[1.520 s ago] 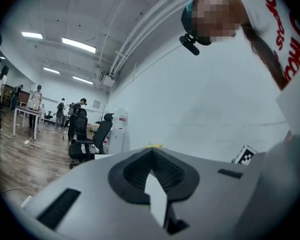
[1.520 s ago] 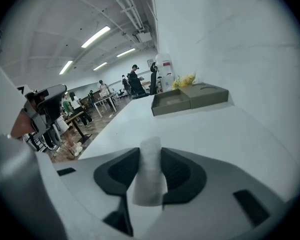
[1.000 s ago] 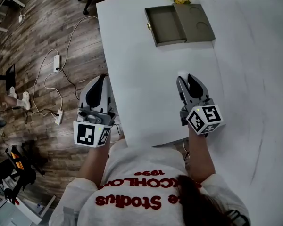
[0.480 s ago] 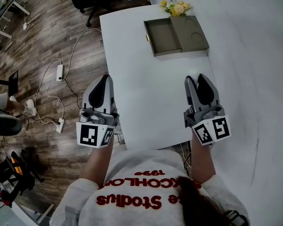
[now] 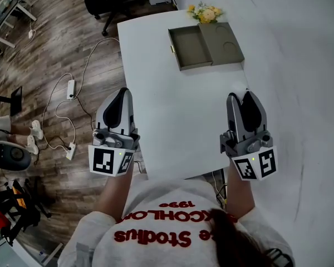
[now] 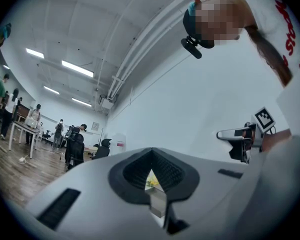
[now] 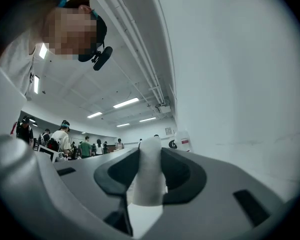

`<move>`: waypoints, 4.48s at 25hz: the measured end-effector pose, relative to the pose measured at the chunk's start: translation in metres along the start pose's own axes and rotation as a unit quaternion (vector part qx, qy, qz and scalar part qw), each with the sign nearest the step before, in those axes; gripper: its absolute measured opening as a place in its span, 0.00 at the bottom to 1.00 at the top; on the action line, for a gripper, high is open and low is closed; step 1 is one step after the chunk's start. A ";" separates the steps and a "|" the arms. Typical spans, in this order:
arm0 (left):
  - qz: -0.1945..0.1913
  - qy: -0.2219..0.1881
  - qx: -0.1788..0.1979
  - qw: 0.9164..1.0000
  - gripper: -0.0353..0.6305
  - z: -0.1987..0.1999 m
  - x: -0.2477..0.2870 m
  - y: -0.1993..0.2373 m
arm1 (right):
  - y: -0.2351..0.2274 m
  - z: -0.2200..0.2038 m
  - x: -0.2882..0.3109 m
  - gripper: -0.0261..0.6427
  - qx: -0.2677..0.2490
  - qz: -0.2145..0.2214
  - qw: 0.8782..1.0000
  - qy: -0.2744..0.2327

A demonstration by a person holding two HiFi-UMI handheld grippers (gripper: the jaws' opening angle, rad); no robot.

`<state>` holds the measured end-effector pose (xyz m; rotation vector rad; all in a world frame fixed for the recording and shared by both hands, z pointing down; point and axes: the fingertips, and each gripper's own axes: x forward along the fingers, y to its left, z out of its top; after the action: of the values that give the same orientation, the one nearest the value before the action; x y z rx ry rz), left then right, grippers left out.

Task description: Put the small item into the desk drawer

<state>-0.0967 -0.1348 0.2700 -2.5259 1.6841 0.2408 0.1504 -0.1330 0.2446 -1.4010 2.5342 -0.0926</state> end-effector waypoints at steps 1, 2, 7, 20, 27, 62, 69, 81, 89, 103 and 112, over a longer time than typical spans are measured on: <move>0.000 0.000 0.001 1.000 0.06 0.000 0.002 -0.001 | -0.001 0.001 0.000 0.25 -0.001 0.001 1.000 -0.001; 0.000 0.000 0.001 1.000 0.06 -0.001 0.004 -0.002 | -0.003 0.002 0.001 0.25 -0.002 0.003 1.000 -0.002; -0.003 0.004 -0.001 1.000 0.06 -0.010 0.016 -0.002 | -0.012 -0.003 0.011 0.25 -0.003 0.009 1.000 -0.002; -0.004 0.019 -0.013 1.000 0.06 -0.048 0.058 0.016 | -0.042 -0.056 0.061 0.25 0.004 0.011 0.999 0.039; 0.000 0.026 -0.012 1.000 0.06 -0.075 0.082 0.039 | -0.063 -0.098 0.104 0.25 0.019 0.015 0.998 0.061; 0.017 0.094 -0.027 0.995 0.06 -0.196 0.147 0.079 | -0.144 -0.340 0.198 0.27 -0.041 -0.018 0.944 0.327; 0.021 0.102 -0.034 0.994 0.06 -0.206 0.151 0.078 | -0.144 -0.336 0.197 0.27 -0.044 -0.013 0.949 0.311; 0.015 0.083 -0.011 0.996 0.06 -0.174 0.148 0.072 | -0.132 -0.240 0.193 0.08 -0.049 -0.011 0.977 0.207; 0.014 0.055 0.006 0.998 0.06 -0.124 0.131 0.063 | -0.100 -0.168 0.172 0.08 -0.072 -0.008 0.985 0.154; 0.021 0.023 0.025 0.999 0.06 -0.049 0.079 0.041 | -0.051 -0.098 0.116 0.08 -0.082 0.010 0.991 0.106; 0.018 0.007 0.015 1.000 0.06 -0.014 0.011 0.013 | -0.002 -0.071 0.052 0.08 -0.084 0.004 0.992 0.092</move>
<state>-0.1034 -0.1517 0.2815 -2.4838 1.7266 0.2002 0.1082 -0.1823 0.3040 -1.5073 2.7542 -0.0071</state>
